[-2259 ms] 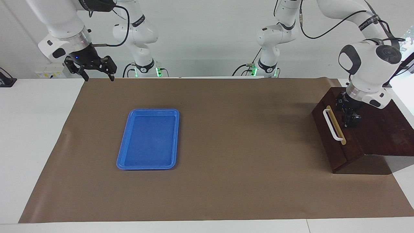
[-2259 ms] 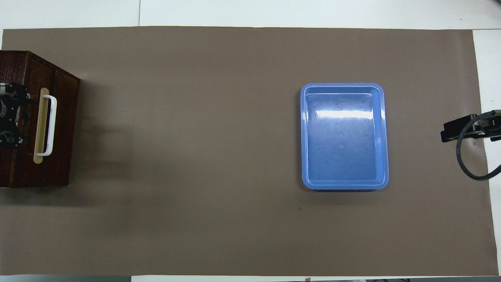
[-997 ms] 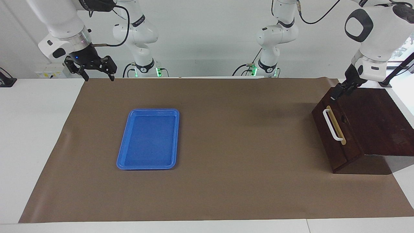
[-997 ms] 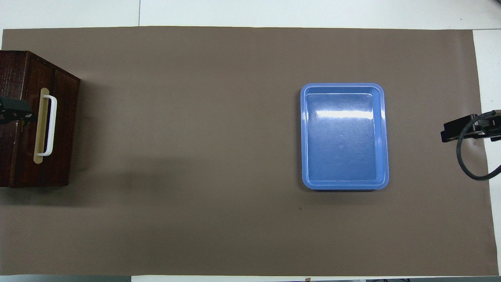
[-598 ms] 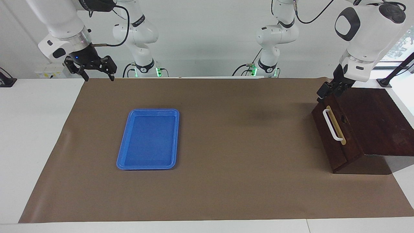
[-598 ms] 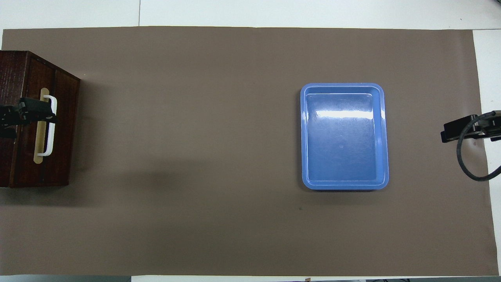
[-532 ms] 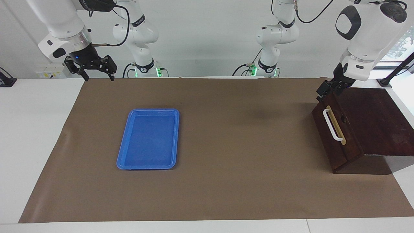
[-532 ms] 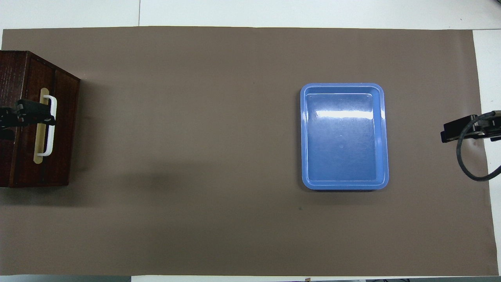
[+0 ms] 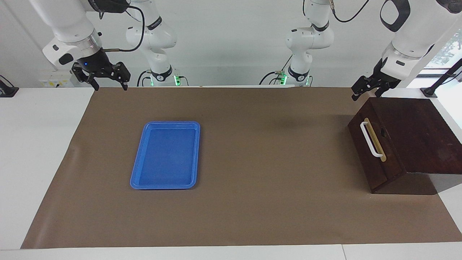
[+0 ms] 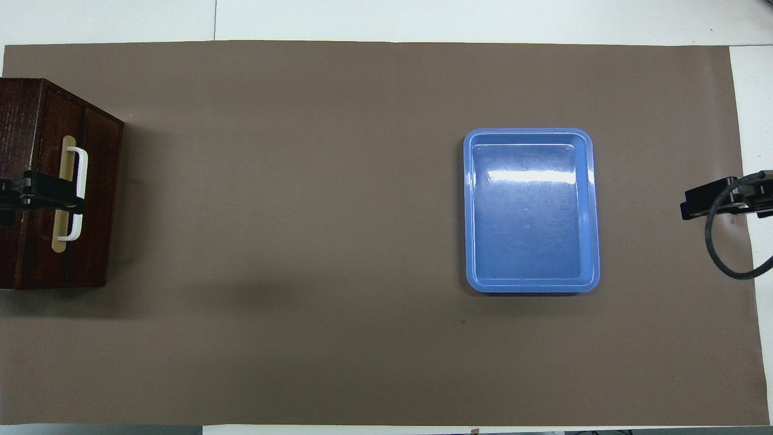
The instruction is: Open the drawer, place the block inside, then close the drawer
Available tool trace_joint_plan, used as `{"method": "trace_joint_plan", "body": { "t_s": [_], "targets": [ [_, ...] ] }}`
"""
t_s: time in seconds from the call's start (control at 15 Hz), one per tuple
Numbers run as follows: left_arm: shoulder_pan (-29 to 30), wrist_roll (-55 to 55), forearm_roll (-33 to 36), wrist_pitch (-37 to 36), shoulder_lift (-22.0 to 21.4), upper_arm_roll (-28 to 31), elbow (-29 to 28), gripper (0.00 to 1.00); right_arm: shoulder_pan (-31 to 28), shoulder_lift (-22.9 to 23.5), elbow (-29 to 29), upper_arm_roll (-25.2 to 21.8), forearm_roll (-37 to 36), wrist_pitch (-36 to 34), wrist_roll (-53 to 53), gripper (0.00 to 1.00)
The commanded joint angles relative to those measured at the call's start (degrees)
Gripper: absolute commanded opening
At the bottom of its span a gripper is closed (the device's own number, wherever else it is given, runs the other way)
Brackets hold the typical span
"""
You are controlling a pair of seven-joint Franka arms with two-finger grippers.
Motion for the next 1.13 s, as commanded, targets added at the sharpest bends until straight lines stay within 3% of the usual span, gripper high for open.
{"method": "trace_joint_plan", "body": {
  "t_s": [0.0, 1.06],
  "targets": [
    [0.7, 0.96, -1.59, -2.33, 1.14, -0.67, 2.12, 1.0, -1.28, -0.21, 0.45, 0.26, 1.2, -0.23, -1.17, 1.0],
    [1.05, 2.99, -2.21, -1.63, -1.41, -1.47, 0.71, 1.0, -1.28, -0.21, 0.45, 0.26, 1.29, -0.23, -1.26, 1.0]
  ]
}}
